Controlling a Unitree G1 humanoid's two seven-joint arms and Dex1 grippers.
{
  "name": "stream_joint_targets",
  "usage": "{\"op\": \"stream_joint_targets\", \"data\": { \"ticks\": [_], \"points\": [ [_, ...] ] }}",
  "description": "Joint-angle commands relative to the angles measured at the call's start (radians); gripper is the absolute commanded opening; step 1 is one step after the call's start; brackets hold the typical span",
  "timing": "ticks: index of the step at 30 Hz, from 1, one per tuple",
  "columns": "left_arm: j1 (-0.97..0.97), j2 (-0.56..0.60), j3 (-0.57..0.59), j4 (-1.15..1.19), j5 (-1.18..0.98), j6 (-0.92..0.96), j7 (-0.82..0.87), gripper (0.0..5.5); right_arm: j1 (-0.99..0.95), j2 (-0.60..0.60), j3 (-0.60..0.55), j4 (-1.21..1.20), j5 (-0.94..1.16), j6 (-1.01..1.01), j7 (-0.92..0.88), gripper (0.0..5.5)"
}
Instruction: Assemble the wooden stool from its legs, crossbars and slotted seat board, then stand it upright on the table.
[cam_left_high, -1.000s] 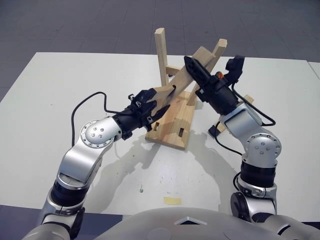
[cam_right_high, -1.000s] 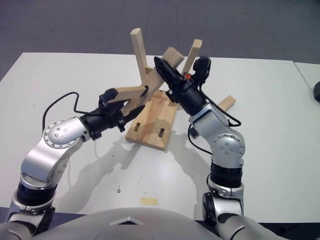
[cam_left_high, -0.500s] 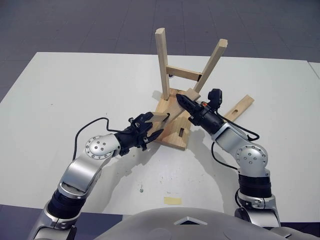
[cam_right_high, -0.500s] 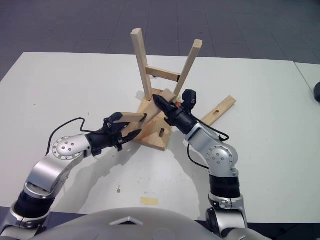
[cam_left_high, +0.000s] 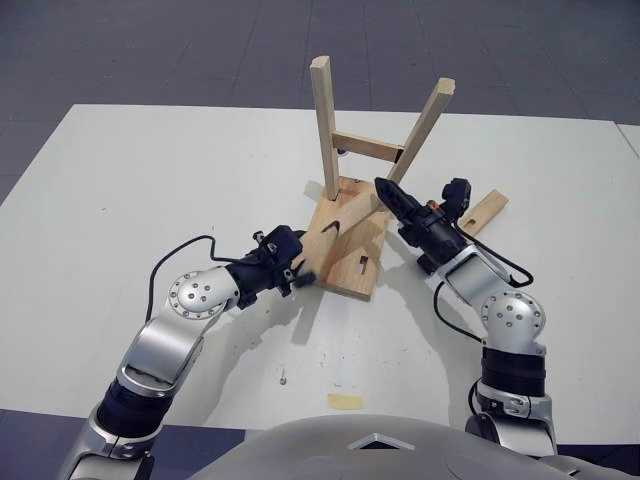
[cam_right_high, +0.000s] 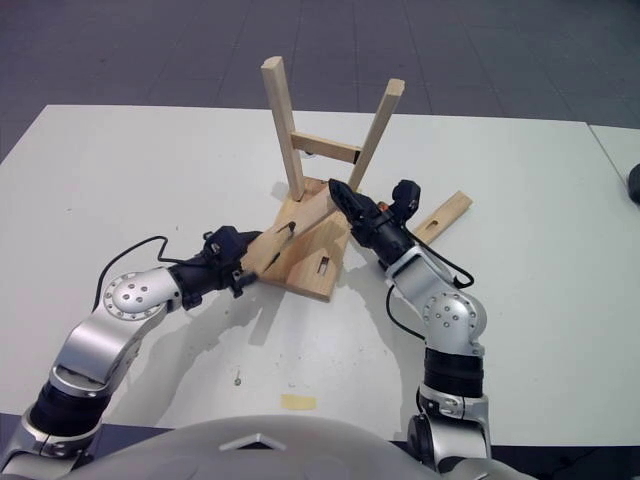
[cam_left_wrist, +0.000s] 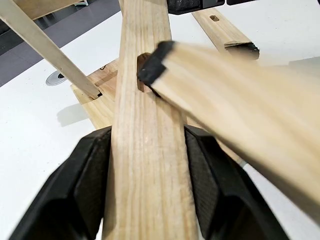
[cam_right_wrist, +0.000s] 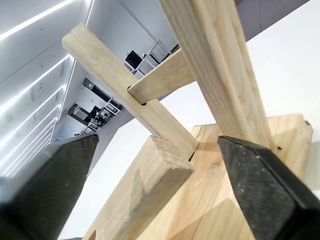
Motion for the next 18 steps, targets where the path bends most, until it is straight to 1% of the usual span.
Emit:
{"op": "stream_joint_targets", "data": {
  "ticks": [1,3,7,11,12,16,17,18],
  "points": [
    [0.027,-0.019,0.058,0.06,-0.02,-0.018,0.013,2.06,-0.014,0.007,-0.034,0.0,-0.005,-0.023,-0.004,5.06],
    [0.038,-0.019,0.085,0.122,-0.011,-0.044,0.023,2.06,-0.012,0.003,-0.037,0.0,-0.019,-0.03,-0.002,5.37],
    [0.064,-0.045,0.169,0.207,-0.02,-0.067,0.066,2.06,-0.011,-0.001,-0.033,0.001,-0.042,-0.035,0.01,5.4],
    [0.071,-0.103,0.273,0.246,-0.029,0.008,0.179,2.06,-0.003,-0.007,-0.037,0.003,-0.056,-0.038,0.018,5.4],
    [0.072,-0.113,0.284,0.249,-0.031,0.024,0.193,2.06,-0.001,-0.008,-0.039,0.004,-0.059,-0.039,0.021,5.4],
    [0.064,-0.142,0.266,0.243,-0.028,0.061,0.21,2.06,0.0,-0.006,-0.041,-0.002,-0.067,-0.04,0.024,5.4],
    [0.061,-0.148,0.268,0.239,-0.034,0.073,0.213,2.35,-0.003,-0.006,-0.041,-0.002,-0.07,-0.04,0.024,5.4],
    [0.055,-0.153,0.277,0.237,-0.035,0.084,0.221,2.51,-0.007,-0.006,-0.043,-0.001,-0.07,-0.041,0.024,5.4]
  ]
}}
